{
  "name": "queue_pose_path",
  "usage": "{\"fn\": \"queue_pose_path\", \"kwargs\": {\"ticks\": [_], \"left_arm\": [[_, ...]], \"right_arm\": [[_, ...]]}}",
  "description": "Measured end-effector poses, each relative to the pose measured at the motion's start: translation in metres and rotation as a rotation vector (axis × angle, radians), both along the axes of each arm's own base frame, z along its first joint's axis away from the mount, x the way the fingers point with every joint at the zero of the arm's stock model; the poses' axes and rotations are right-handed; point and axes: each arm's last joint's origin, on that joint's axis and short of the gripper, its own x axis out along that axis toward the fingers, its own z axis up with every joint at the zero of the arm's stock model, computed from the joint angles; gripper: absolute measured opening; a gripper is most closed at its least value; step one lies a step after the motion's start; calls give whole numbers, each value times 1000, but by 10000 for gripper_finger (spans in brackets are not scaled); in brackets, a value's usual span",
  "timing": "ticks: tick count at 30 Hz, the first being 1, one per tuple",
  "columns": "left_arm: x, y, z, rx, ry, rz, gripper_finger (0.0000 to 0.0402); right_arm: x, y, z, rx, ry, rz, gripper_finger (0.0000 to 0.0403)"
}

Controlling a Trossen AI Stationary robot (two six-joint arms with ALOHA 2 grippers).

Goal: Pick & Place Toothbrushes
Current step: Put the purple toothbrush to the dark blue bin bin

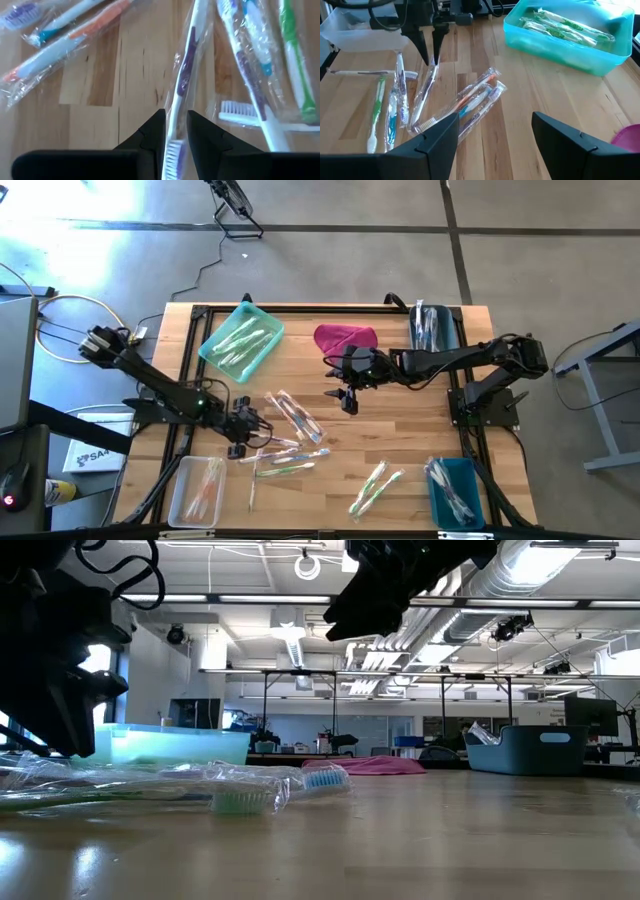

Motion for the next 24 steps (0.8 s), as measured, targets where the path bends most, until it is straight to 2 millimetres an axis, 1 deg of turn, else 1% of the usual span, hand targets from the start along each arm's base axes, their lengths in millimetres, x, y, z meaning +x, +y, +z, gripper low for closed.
{"fn": "queue_pose_path", "kwargs": {"ticks": [13,18,24], "left_arm": [[7,-4,-20,44,81,0,77],[9,-5,-25,38,98,15,77],[9,-5,-26,35,102,18,77]], "right_arm": [[0,0,0,0,2,0,243],[0,0,0,0,2,0,243],[0,0,0,0,2,0,243]]}}
